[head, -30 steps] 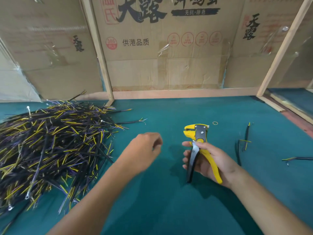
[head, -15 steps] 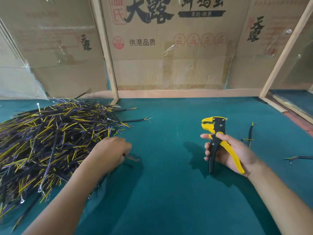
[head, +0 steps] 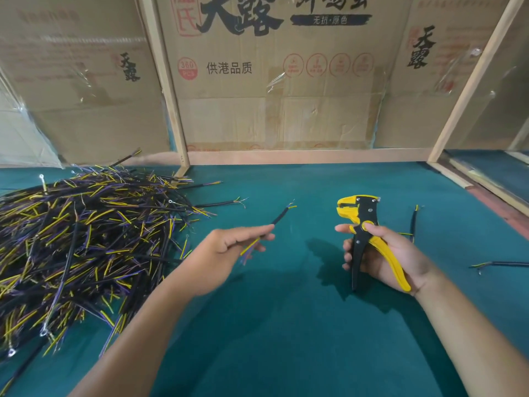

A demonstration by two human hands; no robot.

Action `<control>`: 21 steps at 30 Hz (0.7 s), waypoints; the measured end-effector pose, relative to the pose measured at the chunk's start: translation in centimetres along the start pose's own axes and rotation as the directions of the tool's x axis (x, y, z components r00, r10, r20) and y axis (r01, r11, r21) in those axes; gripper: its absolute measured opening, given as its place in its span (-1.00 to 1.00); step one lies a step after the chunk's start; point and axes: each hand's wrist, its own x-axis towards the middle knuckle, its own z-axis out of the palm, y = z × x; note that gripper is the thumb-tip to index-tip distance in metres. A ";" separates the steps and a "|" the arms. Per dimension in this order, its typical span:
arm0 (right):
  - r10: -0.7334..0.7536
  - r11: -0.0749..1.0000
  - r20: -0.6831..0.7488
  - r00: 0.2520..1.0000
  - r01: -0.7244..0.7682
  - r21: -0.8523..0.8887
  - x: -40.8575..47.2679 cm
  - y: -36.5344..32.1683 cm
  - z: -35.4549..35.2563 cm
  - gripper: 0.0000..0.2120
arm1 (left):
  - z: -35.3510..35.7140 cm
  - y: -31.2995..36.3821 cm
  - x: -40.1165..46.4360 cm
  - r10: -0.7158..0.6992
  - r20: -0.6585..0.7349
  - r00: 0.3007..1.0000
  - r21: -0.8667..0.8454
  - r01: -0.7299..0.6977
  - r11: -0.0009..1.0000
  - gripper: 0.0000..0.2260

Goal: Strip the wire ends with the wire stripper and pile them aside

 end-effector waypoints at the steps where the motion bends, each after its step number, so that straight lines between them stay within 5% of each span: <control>1: 0.006 1.000 0.007 1.000 -0.006 -0.010 0.0 0.1 0.0 -0.56 | 0.0 -0.4 -0.1 -0.017 0.047 0.999 -0.013 0.018 1.000 -0.45; 4: 0.019 1.000 0.017 1.000 -0.018 -0.017 0.3 0.3 0.0 -0.55 | 0.0 -1.1 -0.3 -0.068 0.116 0.991 -0.133 0.084 0.988 -0.50; 10: 0.024 0.999 0.039 0.999 -0.023 -0.037 -0.1 -0.4 -1.3 -0.53 | 0.8 -1.7 -0.2 -0.150 0.013 0.989 -0.316 0.146 0.938 -0.77; 16: -0.208 0.977 -0.084 0.975 0.203 -0.056 0.2 -0.7 -1.6 -0.53 | 0.9 -1.5 -0.2 -0.155 0.014 0.988 -0.477 0.143 0.867 -0.89; 21: -0.278 0.954 -0.067 0.958 0.268 -0.131 0.6 -0.2 -0.7 -0.58 | 1.1 -1.0 -0.3 -0.171 0.101 0.980 -0.688 0.193 0.699 -0.64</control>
